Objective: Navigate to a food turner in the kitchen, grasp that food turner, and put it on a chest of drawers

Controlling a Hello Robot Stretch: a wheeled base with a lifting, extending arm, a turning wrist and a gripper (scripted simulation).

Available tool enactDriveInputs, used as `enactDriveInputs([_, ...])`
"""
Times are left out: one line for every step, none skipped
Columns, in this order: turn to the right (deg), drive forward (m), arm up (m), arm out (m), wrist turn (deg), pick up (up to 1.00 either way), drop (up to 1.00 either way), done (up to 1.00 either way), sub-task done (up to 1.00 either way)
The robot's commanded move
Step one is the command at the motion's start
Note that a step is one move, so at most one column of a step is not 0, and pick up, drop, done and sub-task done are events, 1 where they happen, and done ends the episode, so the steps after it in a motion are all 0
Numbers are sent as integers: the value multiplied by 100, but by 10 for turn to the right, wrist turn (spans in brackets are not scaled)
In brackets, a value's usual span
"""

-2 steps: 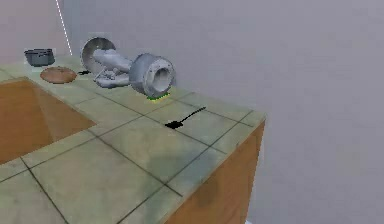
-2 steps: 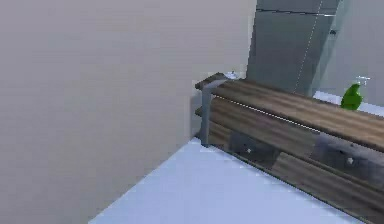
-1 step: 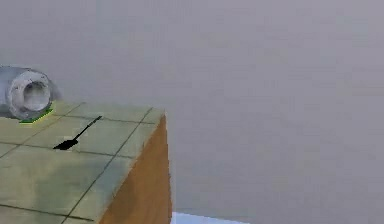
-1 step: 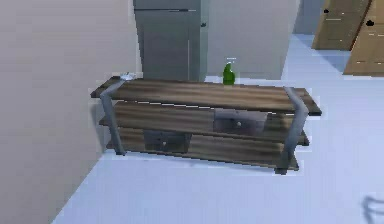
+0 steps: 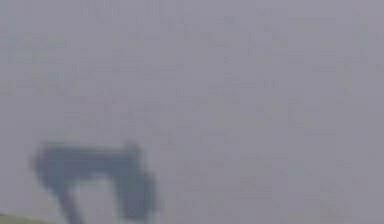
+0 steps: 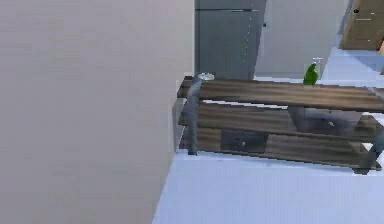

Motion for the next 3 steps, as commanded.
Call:
enactDriveInputs([-450, 0, 0, 0, 0, 0, 0, 0, 0])
enactDriveInputs([-450, 0, 0, 0, 0, 0, 0, 0, 0])
enactDriveInputs([-450, 0, 0, 0, 0, 0, 0, 0, 0])
